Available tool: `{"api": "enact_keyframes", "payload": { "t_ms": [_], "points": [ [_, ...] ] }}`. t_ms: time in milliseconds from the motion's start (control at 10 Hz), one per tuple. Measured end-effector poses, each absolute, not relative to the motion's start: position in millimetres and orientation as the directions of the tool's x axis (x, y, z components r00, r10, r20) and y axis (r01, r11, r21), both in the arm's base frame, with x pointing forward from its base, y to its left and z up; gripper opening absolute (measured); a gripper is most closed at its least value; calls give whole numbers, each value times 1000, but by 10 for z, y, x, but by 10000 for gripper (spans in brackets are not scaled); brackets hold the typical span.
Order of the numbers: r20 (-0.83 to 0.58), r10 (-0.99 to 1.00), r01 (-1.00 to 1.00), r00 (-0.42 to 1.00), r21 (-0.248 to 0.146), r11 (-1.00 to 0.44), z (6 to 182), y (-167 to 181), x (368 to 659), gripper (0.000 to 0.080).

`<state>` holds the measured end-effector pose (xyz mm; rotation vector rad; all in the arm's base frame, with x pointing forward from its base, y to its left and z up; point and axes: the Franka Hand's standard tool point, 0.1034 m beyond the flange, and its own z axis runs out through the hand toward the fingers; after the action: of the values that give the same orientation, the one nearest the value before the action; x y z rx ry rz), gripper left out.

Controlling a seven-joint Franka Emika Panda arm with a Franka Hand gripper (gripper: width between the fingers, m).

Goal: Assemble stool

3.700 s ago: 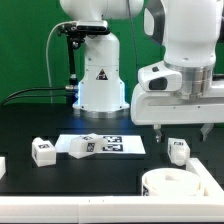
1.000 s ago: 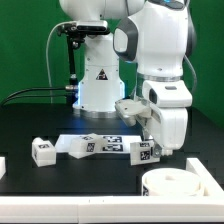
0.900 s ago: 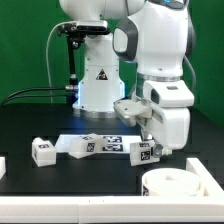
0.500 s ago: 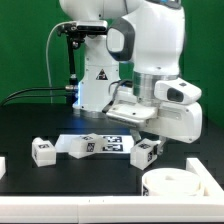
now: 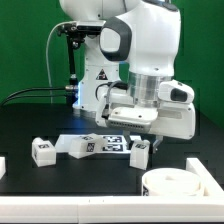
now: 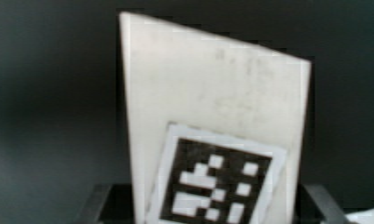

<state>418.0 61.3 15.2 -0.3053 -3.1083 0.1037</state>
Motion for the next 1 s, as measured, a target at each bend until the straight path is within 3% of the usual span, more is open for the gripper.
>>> {"api": "enact_keyframes", "payload": {
  "t_ms": [100, 300, 400, 700, 800, 900, 1000],
  "points": [
    [8, 234, 233, -972, -68, 970, 151, 610, 4179, 323],
    [5, 265, 264, -964, -69, 962, 150, 597, 4179, 554],
    [-13, 378, 378, -926, -70, 923, 210, 609, 4207, 620],
    [-100, 687, 693, -719, -30, 721, 551, 686, 4423, 644],
    [-124, 763, 769, -635, 0, 639, 651, 725, 4577, 648],
    [-124, 802, 805, -584, 40, 592, 648, 812, 4615, 649],
    [-118, 837, 839, -535, 44, 542, 632, 814, 4598, 649]
  ]
}}
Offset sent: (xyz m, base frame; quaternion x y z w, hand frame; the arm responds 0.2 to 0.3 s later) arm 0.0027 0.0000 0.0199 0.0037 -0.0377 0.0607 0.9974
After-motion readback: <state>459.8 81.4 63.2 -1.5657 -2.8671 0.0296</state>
